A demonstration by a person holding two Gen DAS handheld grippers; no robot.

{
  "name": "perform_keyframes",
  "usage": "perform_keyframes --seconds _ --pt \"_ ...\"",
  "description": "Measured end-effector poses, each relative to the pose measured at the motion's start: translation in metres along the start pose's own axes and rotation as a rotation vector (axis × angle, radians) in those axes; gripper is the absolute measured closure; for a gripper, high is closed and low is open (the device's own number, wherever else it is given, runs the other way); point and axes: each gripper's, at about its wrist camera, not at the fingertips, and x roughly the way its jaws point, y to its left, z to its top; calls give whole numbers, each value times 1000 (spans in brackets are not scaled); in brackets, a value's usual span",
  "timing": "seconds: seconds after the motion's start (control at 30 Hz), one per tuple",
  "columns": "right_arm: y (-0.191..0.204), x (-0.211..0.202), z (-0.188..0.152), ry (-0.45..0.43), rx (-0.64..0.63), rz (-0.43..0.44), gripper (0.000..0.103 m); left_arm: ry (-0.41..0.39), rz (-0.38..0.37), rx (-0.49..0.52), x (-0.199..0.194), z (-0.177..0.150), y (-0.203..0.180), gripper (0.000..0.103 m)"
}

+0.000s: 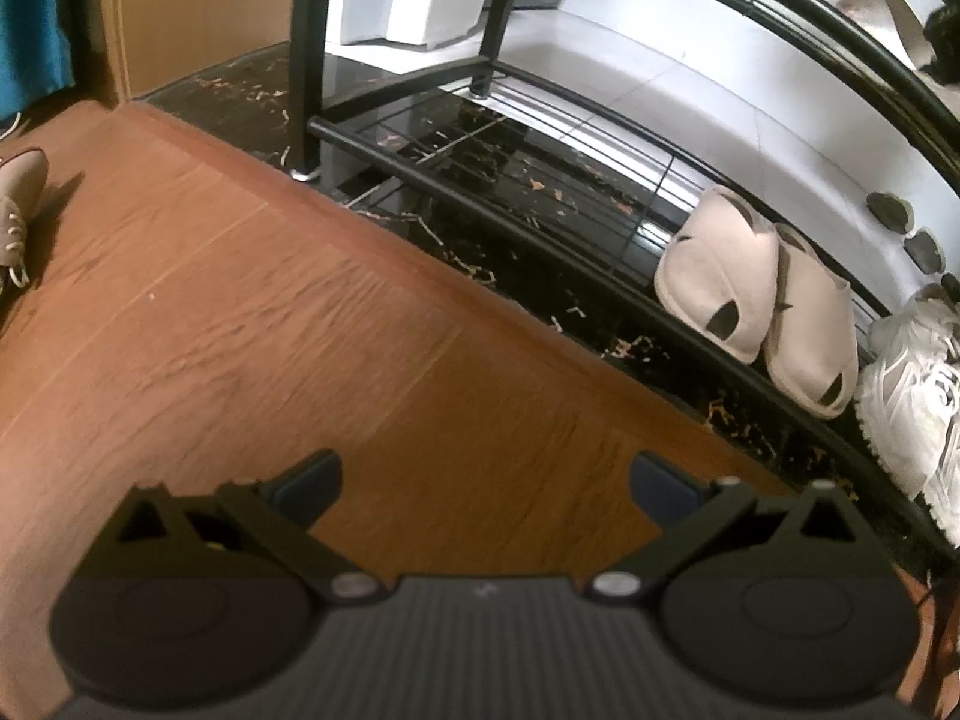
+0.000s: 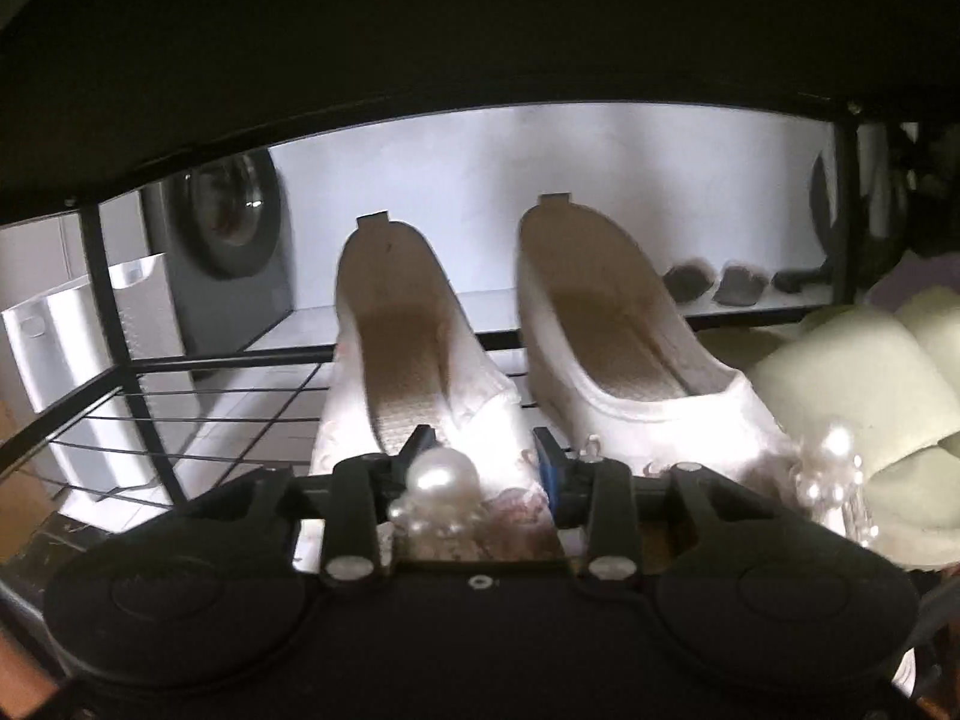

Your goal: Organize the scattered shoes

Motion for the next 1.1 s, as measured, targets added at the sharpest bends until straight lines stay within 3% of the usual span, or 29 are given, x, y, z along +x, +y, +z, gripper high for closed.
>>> perform_keyframes --seconds 0.23,0.3,0.4,0.47,0.53,0.7,0.8,0.9,1.0,1.1 --pt "-3 -9 2 25 50 11 65 -4 3 11 0 -1 -1 1" --pt "-2 -12 4 20 50 -1 59 -11 5 17 -1 -1 -1 1" --pt "-1 -33 5 -21 63 11 32 -25 14 19 -1 -1 -1 1" --pt "-5 -63 0 -64 51 47 6 -32 27 25 -1 -1 -1 1" --pt "-14 -99 -11 -93 6 69 2 -38 42 37 0 -1 -2 1" --pt "-74 -204 -64 -100 -165 72 0 -84 76 78 -7 -2 -6 1" --pt "-117 -240 -93 -29 -193 28 0 -123 83 130 -14 -5 -12 1" --pt "-180 -277 -133 46 24 -53 0 -148 80 197 -20 -10 -20 1" --pt "-208 -293 -156 36 240 -91 0 -168 86 262 -31 -15 -28 1" --pt "-210 -297 -160 -12 265 -41 0 -197 99 269 -48 -20 -30 1"
